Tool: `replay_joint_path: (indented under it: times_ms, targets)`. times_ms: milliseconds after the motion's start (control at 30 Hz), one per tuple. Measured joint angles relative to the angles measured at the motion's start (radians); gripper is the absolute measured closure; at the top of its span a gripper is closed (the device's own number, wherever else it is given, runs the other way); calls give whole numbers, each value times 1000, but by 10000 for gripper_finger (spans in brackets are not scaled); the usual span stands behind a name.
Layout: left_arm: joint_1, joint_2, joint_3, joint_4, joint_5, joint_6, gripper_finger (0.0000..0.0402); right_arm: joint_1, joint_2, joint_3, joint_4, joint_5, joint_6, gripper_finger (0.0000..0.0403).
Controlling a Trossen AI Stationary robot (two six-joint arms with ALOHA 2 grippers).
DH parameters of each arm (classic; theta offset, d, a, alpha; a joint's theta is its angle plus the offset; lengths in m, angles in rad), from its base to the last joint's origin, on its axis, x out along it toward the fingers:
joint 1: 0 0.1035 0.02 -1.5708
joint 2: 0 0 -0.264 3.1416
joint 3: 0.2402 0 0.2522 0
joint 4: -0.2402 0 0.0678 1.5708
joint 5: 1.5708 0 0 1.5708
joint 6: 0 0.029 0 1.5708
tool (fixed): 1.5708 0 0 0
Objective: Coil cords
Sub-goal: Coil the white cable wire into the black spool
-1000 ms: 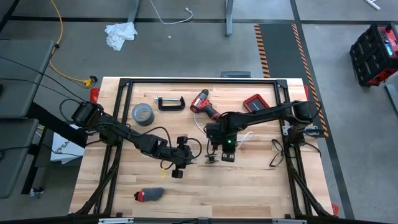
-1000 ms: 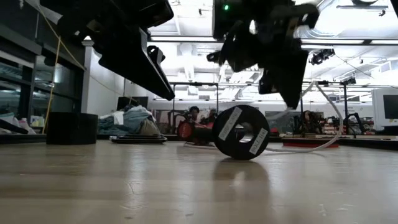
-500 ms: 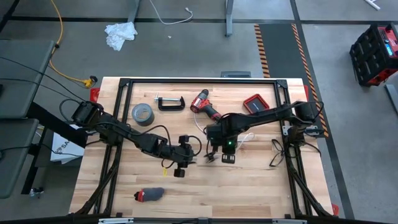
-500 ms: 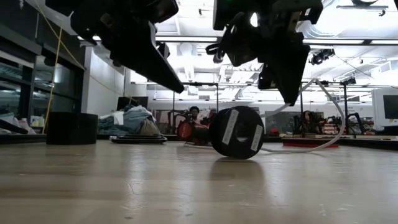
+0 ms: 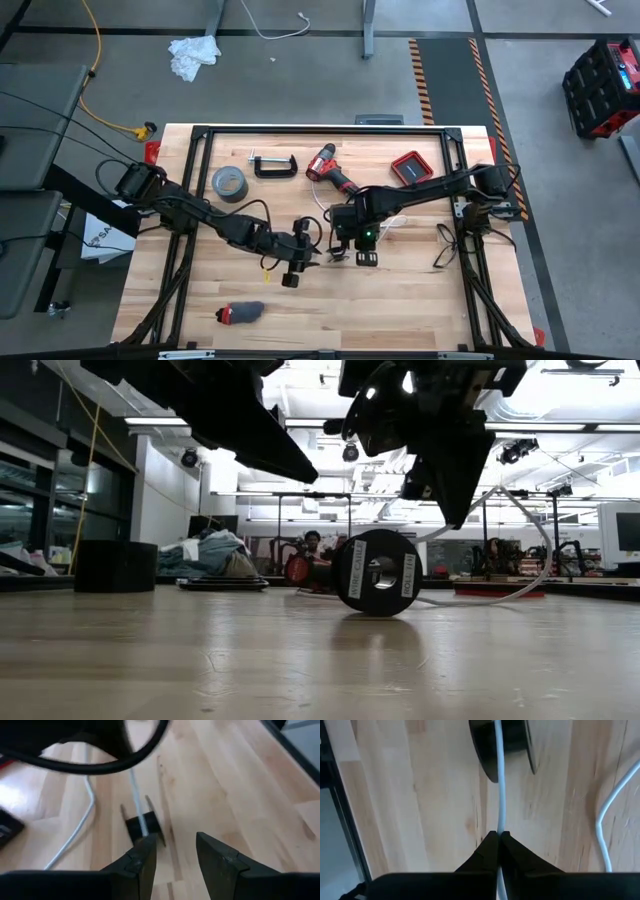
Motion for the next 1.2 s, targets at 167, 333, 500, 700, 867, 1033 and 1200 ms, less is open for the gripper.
replay_joint_path:
  times_ms: [167, 333, 500, 700, 867, 1033, 1200]
  targets:
    - [0, 54, 0, 56, 4, -24, 268, 1, 0, 0, 2, 0, -16, 403]
    - [0, 108, 12, 105, 10, -76, 268, 0, 0, 0, -1, 0, -22, 403]
    - [0, 138, 53, 98, 10, -79, 268, 6, 0, 0, -2, 0, -54, 403]
    - [4, 163, 84, 98, 10, -37, 268, 13, 0, 0, -4, 25, -77, 403]
    - [20, 173, 85, 79, -2, -71, 268, 13, 0, 0, -5, 33, -86, 403]
    - [35, 179, 85, 50, -24, -87, 268, 13, 0, 0, -2, 33, -83, 403]
    - [39, 178, 85, 51, -33, -88, 268, 13, 0, 0, -1, 32, -83, 403]
